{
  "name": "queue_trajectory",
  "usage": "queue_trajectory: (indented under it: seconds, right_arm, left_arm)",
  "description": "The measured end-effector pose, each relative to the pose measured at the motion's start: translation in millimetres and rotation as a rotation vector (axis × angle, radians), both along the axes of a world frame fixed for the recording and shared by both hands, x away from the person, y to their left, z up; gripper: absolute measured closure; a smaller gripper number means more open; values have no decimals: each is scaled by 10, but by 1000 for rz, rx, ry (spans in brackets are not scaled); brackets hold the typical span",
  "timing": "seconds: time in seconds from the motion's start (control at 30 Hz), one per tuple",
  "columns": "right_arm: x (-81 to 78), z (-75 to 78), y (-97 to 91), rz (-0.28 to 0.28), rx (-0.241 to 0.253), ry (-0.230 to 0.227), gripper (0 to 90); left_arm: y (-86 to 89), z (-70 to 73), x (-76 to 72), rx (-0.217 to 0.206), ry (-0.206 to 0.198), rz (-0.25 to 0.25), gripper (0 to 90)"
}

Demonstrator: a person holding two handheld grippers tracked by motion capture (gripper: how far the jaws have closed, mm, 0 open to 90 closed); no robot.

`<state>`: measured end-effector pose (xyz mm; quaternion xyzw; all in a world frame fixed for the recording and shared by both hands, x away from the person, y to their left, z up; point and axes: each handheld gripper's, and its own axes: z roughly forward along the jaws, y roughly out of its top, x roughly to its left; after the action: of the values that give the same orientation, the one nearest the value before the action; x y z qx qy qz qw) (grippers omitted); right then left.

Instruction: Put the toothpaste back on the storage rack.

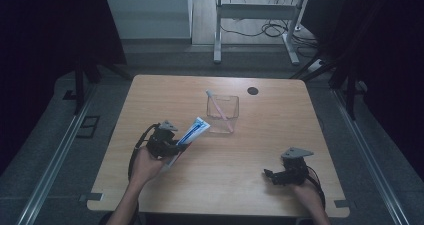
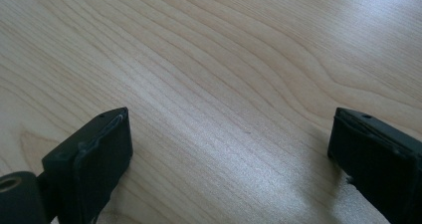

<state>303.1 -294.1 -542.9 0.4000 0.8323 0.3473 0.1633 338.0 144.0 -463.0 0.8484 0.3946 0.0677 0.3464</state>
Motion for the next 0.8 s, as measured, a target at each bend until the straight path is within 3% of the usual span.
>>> queue_trajectory:
  seconds: [0.37, 0.8]
  right_arm:
    - [2, 0, -2, 2, -2, -3, 33]
    - [3, -1, -3, 3, -4, -4, 33]
  left_arm:
    - [-53, 194, 65, -38, -46, 14, 736]
    - [-171, 367, 189, -48, -89, 10, 737]
